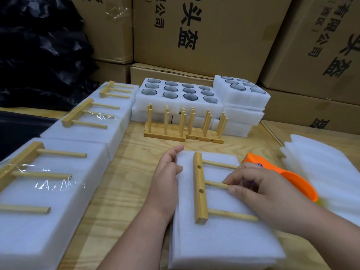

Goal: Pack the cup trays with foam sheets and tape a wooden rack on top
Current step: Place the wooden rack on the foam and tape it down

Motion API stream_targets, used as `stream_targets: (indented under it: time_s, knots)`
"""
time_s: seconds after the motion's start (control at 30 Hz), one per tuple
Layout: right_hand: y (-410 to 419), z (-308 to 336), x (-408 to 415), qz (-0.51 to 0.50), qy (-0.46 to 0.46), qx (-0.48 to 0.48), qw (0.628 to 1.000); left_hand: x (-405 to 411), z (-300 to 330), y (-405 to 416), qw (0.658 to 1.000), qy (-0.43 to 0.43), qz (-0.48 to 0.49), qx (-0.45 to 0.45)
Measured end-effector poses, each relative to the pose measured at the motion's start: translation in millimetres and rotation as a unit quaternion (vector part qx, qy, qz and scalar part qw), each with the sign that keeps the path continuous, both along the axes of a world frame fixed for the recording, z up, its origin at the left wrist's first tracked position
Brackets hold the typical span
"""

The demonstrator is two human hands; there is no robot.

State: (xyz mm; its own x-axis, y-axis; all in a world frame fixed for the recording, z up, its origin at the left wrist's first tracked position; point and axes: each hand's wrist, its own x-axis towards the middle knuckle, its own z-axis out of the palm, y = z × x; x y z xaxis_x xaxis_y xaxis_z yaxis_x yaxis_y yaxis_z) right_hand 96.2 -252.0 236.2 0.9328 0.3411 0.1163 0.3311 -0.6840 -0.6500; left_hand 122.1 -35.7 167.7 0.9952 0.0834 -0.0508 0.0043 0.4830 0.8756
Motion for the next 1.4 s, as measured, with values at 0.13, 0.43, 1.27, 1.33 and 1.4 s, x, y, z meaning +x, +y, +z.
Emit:
stream_targets:
  time_s: [0.13, 0.43, 1.27, 1.33, 1.4]
  knots:
    - [-1, -2, 0, 0.003, -0.003, 0.008, 1.000, 0, -1, 0, 1.000, -0.004, -0.001, 0.006]
    - [-2, 2, 2, 0.008, 0.004, -0.004, 1.000, -1, -1, 2, 1.000, -0.005, -0.008, 0.028]
    - [-65, 46, 19, -0.233, -0.084, -0.152, 0.957, 0, -3, 3, 1.000, -0.011, -0.016, 0.013]
    - [-67, 41, 15, -0.230, -0.040, -0.196, 0.953, -1, -3, 3, 1.000, -0.012, -0.015, 0.010]
    - [-67, 32, 14, -0.220, -0.001, -0.245, 0.944, -1, -2, 4, 1.000, -0.012, -0.015, 0.013]
